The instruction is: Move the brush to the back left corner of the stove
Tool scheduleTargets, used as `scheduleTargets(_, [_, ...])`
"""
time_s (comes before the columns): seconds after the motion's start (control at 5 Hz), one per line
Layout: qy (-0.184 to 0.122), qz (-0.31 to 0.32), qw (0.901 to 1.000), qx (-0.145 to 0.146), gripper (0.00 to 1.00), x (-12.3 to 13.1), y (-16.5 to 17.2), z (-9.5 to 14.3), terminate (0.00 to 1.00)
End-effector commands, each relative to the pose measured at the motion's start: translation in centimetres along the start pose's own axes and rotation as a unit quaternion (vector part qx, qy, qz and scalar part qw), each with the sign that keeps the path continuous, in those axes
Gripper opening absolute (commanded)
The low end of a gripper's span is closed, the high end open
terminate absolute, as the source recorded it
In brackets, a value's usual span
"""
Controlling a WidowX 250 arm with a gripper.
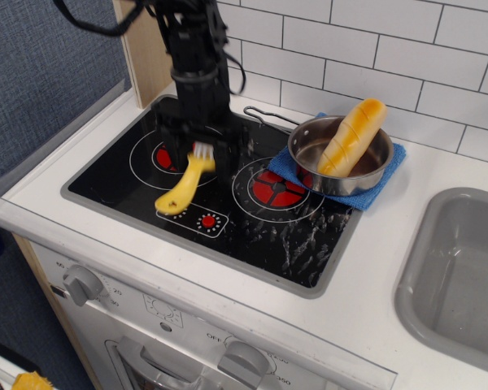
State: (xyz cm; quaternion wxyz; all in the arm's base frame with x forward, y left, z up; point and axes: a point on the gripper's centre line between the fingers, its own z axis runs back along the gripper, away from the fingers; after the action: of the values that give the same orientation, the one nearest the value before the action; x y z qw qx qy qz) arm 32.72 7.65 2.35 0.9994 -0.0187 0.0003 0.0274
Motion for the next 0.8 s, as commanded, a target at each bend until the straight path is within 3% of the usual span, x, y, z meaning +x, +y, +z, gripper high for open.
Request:
scheduleTargets(0.0, [0.003,0.01,0.999,0.044,0.0,5.3,3.9,1.6,0.0])
scheduleTargets(0.4, [-0.012,0.027,0.996,0.084,0.0,8.4,5.9,3.1,0.0])
scheduleTargets(0.6, [-0.014,0.029,0.9943,0.101,0.0,8.6,6.2,3.1,0.0])
